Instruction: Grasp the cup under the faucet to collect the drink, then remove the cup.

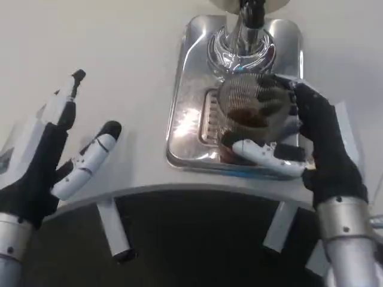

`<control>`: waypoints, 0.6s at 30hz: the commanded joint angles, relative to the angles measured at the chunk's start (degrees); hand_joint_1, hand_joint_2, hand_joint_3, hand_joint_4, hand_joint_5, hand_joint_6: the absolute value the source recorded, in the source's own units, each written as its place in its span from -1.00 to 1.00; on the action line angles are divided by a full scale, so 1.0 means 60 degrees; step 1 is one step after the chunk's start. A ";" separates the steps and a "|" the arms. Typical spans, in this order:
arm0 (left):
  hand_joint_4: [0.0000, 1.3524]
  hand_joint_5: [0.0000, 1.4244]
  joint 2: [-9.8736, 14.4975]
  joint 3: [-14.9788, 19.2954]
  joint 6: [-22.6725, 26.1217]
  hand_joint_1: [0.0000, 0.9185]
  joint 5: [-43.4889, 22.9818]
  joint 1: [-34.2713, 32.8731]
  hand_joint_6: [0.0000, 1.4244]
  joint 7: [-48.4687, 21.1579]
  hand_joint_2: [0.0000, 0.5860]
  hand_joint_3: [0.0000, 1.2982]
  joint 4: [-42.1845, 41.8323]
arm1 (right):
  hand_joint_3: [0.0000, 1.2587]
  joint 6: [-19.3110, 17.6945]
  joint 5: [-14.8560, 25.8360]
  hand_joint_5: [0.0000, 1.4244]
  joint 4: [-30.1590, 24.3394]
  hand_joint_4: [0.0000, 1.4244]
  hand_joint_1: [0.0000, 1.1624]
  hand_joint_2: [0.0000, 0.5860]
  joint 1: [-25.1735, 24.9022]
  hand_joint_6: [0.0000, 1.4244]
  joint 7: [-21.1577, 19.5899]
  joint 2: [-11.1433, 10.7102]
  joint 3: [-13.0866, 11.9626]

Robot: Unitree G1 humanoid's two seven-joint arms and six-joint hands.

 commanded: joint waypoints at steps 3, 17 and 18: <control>-1.00 -1.00 0.0985 -0.0431 -0.0050 -1.00 0.1215 0.0190 -1.00 -0.0594 -0.37 -1.00 -0.0485 | 0.05 0.0133 0.0370 0.03 -0.1444 -0.06 1.00 0.45 0.0761 0.31 0.0854 -0.0351 -0.0164; -1.00 -1.00 0.2713 -0.0856 -0.0974 -1.00 0.3251 0.0433 -1.00 -0.1112 -0.47 -1.00 -0.0851 | 0.04 0.0634 0.1345 0.03 -0.3724 -0.08 1.00 0.45 0.1625 0.31 0.2582 -0.1365 -0.0910; -1.00 -1.00 0.2762 -0.0871 -0.1016 -1.00 0.3369 0.0467 -1.00 -0.1115 -0.47 -1.00 -0.0917 | 0.03 0.0643 0.1428 0.03 -0.3856 -0.09 1.00 0.45 0.1716 0.31 0.2713 -0.1459 -0.0963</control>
